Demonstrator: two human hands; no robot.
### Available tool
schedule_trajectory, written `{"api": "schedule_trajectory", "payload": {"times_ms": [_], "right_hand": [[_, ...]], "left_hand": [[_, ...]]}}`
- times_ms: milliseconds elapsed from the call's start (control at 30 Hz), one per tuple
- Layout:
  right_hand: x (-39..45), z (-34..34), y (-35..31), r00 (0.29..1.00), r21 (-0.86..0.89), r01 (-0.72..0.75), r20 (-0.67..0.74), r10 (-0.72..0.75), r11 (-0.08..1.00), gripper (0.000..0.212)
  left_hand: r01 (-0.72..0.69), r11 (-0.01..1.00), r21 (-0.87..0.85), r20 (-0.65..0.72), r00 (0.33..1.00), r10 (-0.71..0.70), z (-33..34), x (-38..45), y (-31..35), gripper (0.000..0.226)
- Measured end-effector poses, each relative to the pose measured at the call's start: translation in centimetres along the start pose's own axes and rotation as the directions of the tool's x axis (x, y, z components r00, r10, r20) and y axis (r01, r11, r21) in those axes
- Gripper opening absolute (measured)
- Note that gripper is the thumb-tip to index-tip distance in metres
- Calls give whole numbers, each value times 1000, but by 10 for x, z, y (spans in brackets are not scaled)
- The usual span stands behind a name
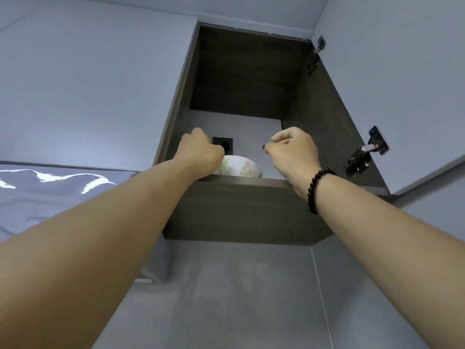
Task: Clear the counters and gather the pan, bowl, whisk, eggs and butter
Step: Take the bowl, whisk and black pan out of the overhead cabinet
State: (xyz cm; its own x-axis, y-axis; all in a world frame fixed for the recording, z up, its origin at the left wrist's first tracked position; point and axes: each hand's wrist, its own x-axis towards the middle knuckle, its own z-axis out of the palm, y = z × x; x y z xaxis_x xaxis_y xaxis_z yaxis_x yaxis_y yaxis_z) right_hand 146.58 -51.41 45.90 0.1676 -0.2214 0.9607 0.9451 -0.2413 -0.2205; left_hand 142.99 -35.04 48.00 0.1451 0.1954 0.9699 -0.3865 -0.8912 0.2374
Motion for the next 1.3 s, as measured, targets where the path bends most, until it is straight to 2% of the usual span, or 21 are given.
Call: {"api": "schedule_trajectory", "payload": {"times_ms": [100, 200, 267, 333, 367, 433, 600, 700, 800, 900, 1067, 1200, 1300], "right_hand": [[21, 24, -3, 970, -147, -44, 230, 77, 988, 22], [24, 39, -12, 886, -190, -125, 420, 196, 974, 52], [21, 42, -16, 828, -247, -149, 498, 257, 957, 66], [20, 44, -17, 775, -306, -150, 554, 304, 940, 69], [20, 43, -17, 754, -302, -170, 573, 322, 938, 68], [20, 42, -14, 755, -262, -206, 570, 324, 943, 64], [25, 43, -5, 853, -120, -264, 433, 290, 957, 69], [29, 42, -1, 892, 33, -306, 358, 275, 951, 73], [28, 40, -1, 910, 201, -320, 336, 242, 926, 61], [24, 37, -3, 907, 284, -297, 382, 177, 912, 46], [21, 39, -8, 900, 242, -227, 421, 109, 943, 47], [21, 40, -5, 917, 300, -155, 398, 24, 941, 49], [23, 39, -2, 915, 353, -93, 399, -60, 931, 43]], "left_hand": [[43, 999, -33, 3, 999, -43, -2, 6, -4, 24], [76, 997, -15, 46, 996, -76, -3, 7, -4, 20], [105, 994, -19, 94, 990, -103, -5, 6, -2, 14], [158, 987, -31, 144, 978, -152, -10, 5, 1, 11], [187, 982, -37, 175, 968, -178, -11, 4, 3, 17], [239, 971, -17, 251, 941, -227, -14, 3, 7, 32], [282, 958, 60, 380, 881, -283, -18, 3, 10, 56], [292, 956, 17, 407, 871, -273, -20, 1, 11, 86], [268, 961, -65, 400, 889, -221, -19, 0, 10, 112], [175, 970, -165, 332, 936, -113, -14, 2, 7, 121], [155, 969, -194, 256, 961, -103, -10, 6, 1, 131], [83, 986, -148, 137, 989, -63, -8, 7, -4, 124], [46, 984, -170, 56, 998, -37, -8, 6, -5, 117]]}}
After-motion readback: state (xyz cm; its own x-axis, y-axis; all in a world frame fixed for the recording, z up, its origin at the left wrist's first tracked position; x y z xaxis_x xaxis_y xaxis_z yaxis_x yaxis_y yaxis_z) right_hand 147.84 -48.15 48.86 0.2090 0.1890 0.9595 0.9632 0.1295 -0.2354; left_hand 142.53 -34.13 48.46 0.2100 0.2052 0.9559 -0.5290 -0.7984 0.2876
